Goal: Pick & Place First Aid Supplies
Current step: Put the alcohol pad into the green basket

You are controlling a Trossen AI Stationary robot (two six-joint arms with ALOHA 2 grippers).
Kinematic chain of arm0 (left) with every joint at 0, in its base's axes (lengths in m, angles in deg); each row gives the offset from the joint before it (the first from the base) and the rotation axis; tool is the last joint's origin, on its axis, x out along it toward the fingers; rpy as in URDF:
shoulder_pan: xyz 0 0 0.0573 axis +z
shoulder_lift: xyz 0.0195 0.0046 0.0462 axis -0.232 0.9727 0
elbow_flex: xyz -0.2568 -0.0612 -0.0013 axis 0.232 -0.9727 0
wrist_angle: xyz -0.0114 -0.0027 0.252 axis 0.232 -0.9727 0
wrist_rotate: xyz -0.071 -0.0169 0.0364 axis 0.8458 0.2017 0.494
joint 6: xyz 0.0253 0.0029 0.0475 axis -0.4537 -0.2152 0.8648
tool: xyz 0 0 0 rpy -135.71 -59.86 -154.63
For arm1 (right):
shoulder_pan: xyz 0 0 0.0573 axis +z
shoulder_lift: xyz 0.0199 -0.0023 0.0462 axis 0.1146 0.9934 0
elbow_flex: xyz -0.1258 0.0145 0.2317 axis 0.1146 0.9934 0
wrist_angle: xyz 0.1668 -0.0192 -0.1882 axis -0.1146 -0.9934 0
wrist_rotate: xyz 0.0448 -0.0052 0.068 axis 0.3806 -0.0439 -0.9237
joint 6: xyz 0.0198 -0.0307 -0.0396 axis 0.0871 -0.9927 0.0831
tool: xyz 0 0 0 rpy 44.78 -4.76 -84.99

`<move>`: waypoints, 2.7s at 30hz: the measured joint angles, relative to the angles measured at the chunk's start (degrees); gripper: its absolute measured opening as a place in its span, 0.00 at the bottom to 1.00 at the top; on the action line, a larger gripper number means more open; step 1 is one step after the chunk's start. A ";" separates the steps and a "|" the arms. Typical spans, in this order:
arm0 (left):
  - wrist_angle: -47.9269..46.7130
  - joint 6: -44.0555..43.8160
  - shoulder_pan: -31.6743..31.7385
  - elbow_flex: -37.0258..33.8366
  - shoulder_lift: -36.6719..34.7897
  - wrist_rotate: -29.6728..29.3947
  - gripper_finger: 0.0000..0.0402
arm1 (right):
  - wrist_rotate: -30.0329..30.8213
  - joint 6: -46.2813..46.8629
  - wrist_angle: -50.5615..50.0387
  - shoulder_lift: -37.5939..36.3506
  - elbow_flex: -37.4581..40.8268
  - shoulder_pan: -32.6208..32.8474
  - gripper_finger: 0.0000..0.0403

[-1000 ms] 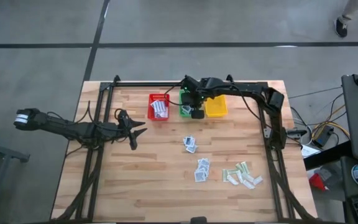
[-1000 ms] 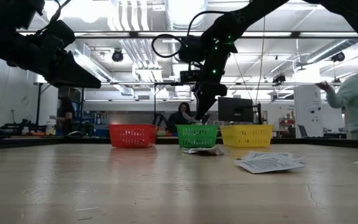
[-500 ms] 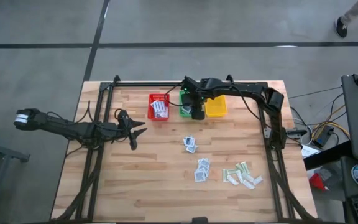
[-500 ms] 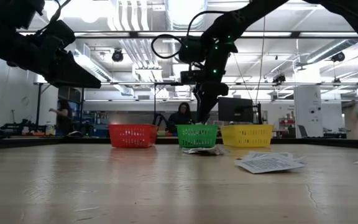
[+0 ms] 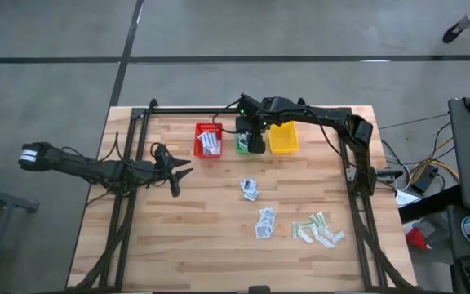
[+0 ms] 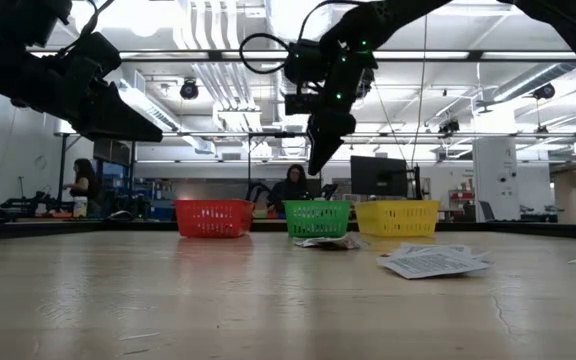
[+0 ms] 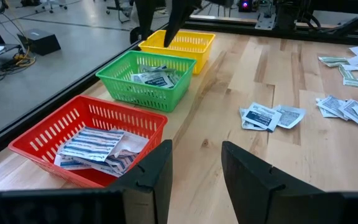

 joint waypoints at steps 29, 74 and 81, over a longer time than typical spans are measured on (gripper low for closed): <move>-0.05 -0.04 -0.01 0.00 0.00 0.00 0.33 | -11.68 8.22 -11.16 -11.35 1.37 5.66 0.02; -0.16 -0.03 0.00 0.00 -0.02 0.00 0.33 | -11.00 40.13 22.51 -56.70 57.66 17.13 0.02; 0.09 -0.05 0.00 0.00 -0.02 0.00 0.33 | -11.58 39.57 25.84 -51.48 57.43 17.13 0.02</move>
